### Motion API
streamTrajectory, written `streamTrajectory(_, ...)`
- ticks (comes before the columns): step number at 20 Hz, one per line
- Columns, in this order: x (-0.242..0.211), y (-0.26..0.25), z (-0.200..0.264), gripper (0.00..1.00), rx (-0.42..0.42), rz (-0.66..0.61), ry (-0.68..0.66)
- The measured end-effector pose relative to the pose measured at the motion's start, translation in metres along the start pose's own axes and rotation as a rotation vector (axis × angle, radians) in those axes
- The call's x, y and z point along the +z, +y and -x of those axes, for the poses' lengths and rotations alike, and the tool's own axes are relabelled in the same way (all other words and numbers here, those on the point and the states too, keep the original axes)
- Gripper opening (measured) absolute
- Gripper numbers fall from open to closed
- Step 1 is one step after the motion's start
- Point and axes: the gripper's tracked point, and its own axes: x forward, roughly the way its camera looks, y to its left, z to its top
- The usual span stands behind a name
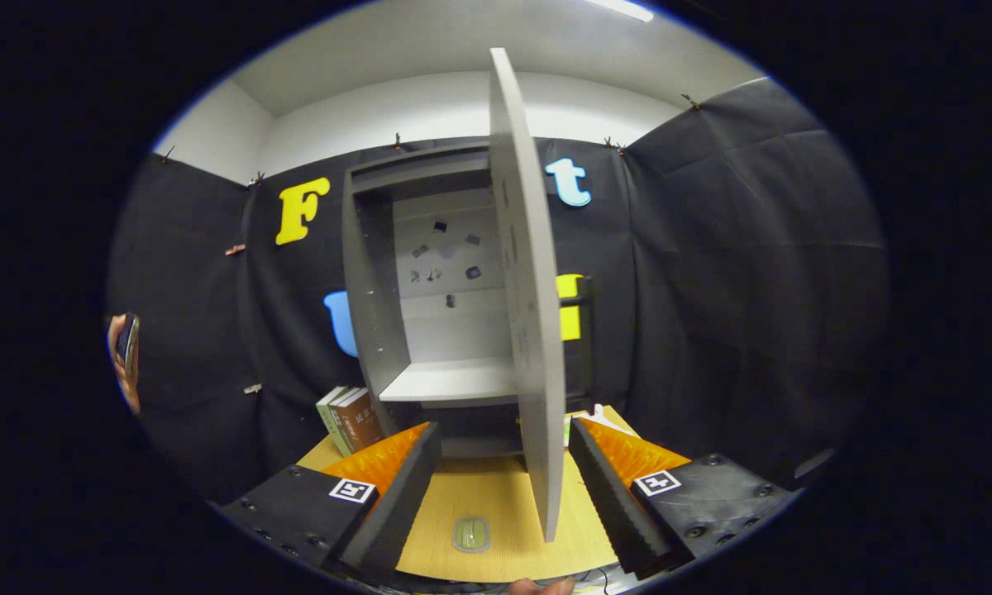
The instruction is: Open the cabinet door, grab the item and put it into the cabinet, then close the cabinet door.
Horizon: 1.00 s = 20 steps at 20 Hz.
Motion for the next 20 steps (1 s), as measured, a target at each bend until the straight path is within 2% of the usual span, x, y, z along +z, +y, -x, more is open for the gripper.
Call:
streamTrajectory(5, -0.096, 0.044, -0.028, 0.98, 0.05, 0.068, 0.191)
streamTrajectory(10, -0.212, 0.065, -0.081, 0.99, 0.051, 0.091, 0.401)
streamTrajectory(17, -0.368, 0.049, -0.145, 0.99, -0.003, 0.116, 0.636)
streamTrajectory(20, -0.416, 0.045, -0.159, 0.99, -0.031, 0.116, 0.718)
